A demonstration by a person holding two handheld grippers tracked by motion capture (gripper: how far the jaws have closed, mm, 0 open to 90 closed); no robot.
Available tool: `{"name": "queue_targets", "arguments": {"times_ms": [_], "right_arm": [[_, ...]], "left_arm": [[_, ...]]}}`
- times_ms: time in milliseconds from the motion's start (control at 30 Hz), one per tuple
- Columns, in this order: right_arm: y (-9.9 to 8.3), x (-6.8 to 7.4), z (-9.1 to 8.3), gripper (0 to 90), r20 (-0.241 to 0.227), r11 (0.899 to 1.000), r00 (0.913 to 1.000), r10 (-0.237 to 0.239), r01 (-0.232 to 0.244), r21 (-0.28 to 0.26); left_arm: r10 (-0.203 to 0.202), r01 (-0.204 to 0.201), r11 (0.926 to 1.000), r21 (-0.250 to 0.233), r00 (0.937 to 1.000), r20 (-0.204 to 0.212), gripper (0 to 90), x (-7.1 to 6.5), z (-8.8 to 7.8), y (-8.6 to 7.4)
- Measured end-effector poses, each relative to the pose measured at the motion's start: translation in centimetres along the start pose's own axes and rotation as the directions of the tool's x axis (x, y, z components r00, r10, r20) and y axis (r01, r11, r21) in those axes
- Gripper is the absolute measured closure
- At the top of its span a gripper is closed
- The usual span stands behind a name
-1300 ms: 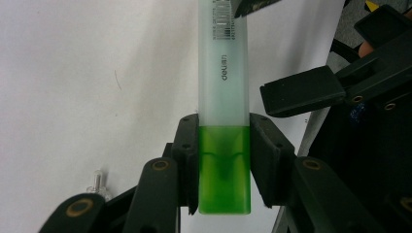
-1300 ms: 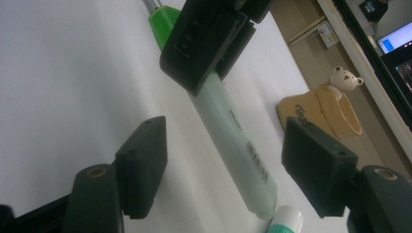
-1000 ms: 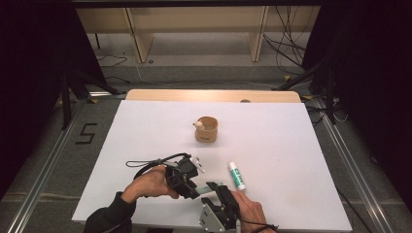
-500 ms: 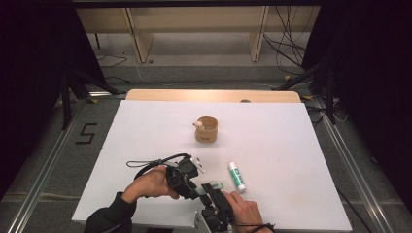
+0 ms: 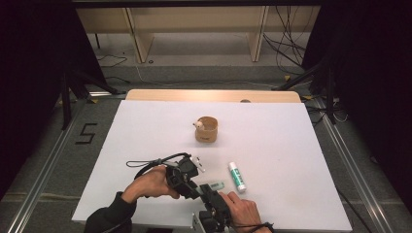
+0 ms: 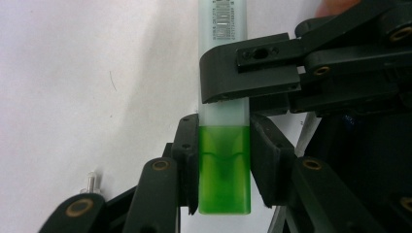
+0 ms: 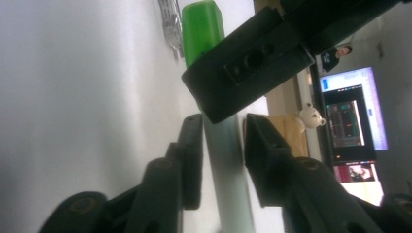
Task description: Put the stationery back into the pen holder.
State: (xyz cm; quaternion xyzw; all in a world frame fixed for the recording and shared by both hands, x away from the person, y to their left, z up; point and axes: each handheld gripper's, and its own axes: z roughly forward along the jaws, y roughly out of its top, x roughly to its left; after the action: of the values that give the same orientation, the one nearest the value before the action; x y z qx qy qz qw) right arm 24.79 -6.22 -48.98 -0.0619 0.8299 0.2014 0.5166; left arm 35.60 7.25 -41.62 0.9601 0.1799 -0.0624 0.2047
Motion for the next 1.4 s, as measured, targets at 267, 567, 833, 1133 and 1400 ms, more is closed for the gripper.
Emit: {"name": "queue_targets", "arguments": {"times_ms": [267,567,833,1133,1400], "right_arm": [[0.1,0.6,0.2,75.9,0.022,0.997,0.9967,-0.078,0.077,0.016],[-0.4,0.5,0.2,77.5,0.007,0.997,0.9979,-0.065,0.065,0.028],[-1.3,-0.3,0.0,77.5,0.011,0.999,0.9994,-0.032,0.031,0.04],[-3.2,-2.3,-0.2,77.5,0.006,0.992,0.9929,0.119,-0.119,0.051],[-5.3,-5.0,-0.3,77.5,-0.066,0.91,0.9081,0.414,-0.413,0.03]], "left_arm": [[-0.006,0.006,0.9999,-0.008,0.9999,0.01,66.3,0.3,0.1,-0.1],[0.009,-0.009,0.9995,-0.03,0.9999,0.008,55.6,0.4,-0.8,-0.5],[-0.022,0.019,0.9966,-0.08,0.9993,-0.029,40.1,1.1,-2.5,-1.3],[-0.041,0.011,0.9698,-0.244,0.9919,-0.12,29.7,1.9,-4.8,-2.4],[-0.087,0.009,0.9306,-0.366,0.9762,-0.198,25.5,1.9,-5.0,-3.5]]}}
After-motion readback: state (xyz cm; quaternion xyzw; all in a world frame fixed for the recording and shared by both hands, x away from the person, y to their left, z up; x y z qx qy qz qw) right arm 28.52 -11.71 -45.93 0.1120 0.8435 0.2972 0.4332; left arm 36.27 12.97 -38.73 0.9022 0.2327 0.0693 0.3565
